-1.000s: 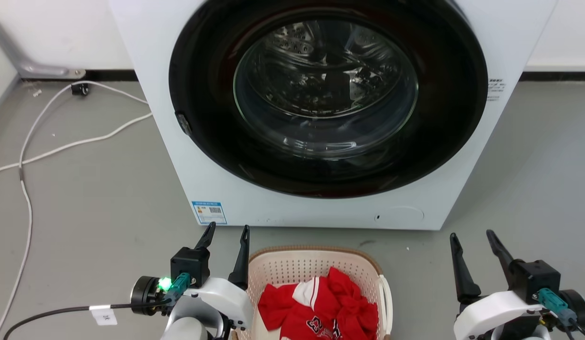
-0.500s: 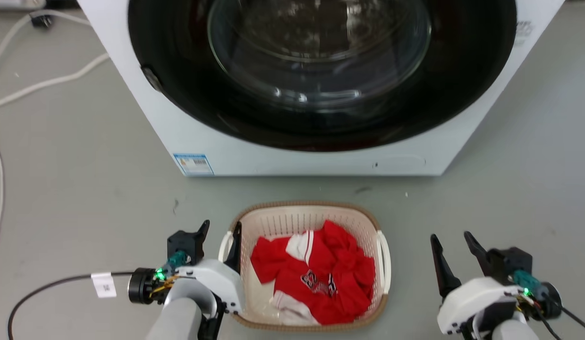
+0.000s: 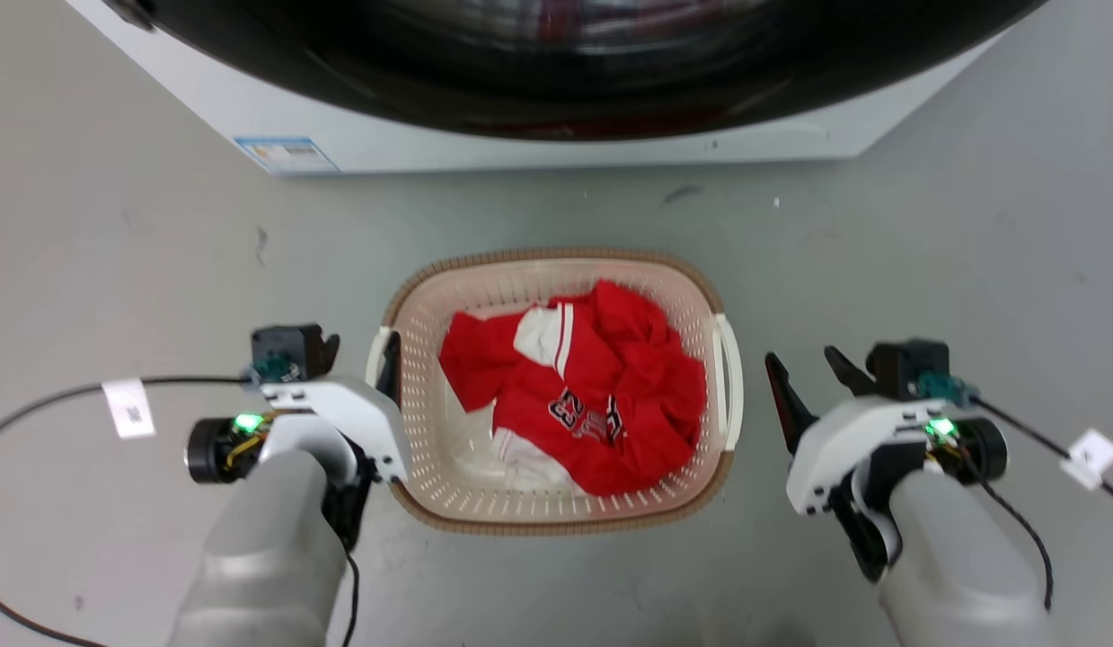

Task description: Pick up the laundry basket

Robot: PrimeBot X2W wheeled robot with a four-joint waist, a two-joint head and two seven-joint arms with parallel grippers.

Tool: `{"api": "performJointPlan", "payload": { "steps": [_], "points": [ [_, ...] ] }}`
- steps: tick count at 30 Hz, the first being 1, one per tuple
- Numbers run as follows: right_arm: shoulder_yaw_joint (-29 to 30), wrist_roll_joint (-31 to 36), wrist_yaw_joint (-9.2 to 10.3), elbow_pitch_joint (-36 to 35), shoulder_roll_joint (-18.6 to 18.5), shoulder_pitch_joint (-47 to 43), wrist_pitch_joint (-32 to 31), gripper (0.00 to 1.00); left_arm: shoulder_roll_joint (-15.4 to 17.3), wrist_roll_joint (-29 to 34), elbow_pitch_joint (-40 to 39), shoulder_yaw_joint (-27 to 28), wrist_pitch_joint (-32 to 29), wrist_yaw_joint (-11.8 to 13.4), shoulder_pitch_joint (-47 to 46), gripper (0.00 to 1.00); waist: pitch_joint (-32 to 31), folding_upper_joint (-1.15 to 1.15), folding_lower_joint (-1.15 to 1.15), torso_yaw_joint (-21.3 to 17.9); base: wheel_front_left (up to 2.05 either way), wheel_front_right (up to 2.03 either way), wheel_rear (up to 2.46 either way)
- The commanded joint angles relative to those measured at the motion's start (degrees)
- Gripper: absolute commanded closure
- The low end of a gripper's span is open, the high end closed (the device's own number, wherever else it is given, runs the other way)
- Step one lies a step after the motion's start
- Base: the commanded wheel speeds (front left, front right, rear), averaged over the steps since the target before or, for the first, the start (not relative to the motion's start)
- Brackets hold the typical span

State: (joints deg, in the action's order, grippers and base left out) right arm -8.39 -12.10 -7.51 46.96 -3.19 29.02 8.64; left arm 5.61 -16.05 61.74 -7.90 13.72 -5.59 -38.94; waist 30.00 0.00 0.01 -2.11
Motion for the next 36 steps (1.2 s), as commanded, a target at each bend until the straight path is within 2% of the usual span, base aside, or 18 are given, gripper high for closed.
{"api": "performJointPlan", "payload": {
  "steps": [1,11,27,28,29,30,36],
  "points": [
    [-0.61,-0.80,0.04,1.09,-0.08,2.02,-0.51,0.00,0.60,-0.43,0.94,0.22,-0.55,-0.29,-1.48,0.00,3.37,0.00,-0.01,-0.64,0.00,0.00,0.00],
    [-9.05,-8.28,0.04,9.76,-0.42,12.78,-6.13,0.00,2.81,-2.88,8.26,0.10,-6.91,-1.45,-9.52,0.00,10.50,0.00,-0.01,-0.96,0.00,0.00,0.00],
    [-21.18,-19.18,0.04,15.28,-1.55,21.04,-12.33,0.00,3.51,-5.15,11.17,-1.61,-14.12,-1.86,-15.04,0.00,16.66,0.00,-0.01,-0.98,0.00,0.00,0.00],
    [-21.69,-19.82,0.03,15.53,-1.53,21.28,-12.83,0.57,3.35,-5.47,11.28,-1.58,-14.62,-1.86,-15.09,0.18,16.79,0.00,-0.01,-0.99,0.00,0.00,0.00],
    [-22.23,-20.31,0.03,15.63,-1.64,21.64,-13.06,1.00,3.22,-5.80,11.34,-1.56,-14.95,-1.87,-15.14,0.65,16.90,0.00,-0.01,-1.01,0.00,0.00,0.00],
    [-22.66,-20.92,0.03,15.71,-1.76,21.90,-13.18,1.00,3.01,-6.19,11.36,-1.50,-15.24,-1.89,-15.16,1.00,16.98,0.00,-0.01,-1.03,0.00,0.00,0.00],
    [-25.50,-23.74,0.02,16.11,-2.44,22.48,-13.02,1.00,2.34,-7.68,10.79,-3.21,-15.35,-1.79,-14.68,1.00,16.63,0.00,-0.01,-0.96,0.00,0.00,0.00]
  ]
}}
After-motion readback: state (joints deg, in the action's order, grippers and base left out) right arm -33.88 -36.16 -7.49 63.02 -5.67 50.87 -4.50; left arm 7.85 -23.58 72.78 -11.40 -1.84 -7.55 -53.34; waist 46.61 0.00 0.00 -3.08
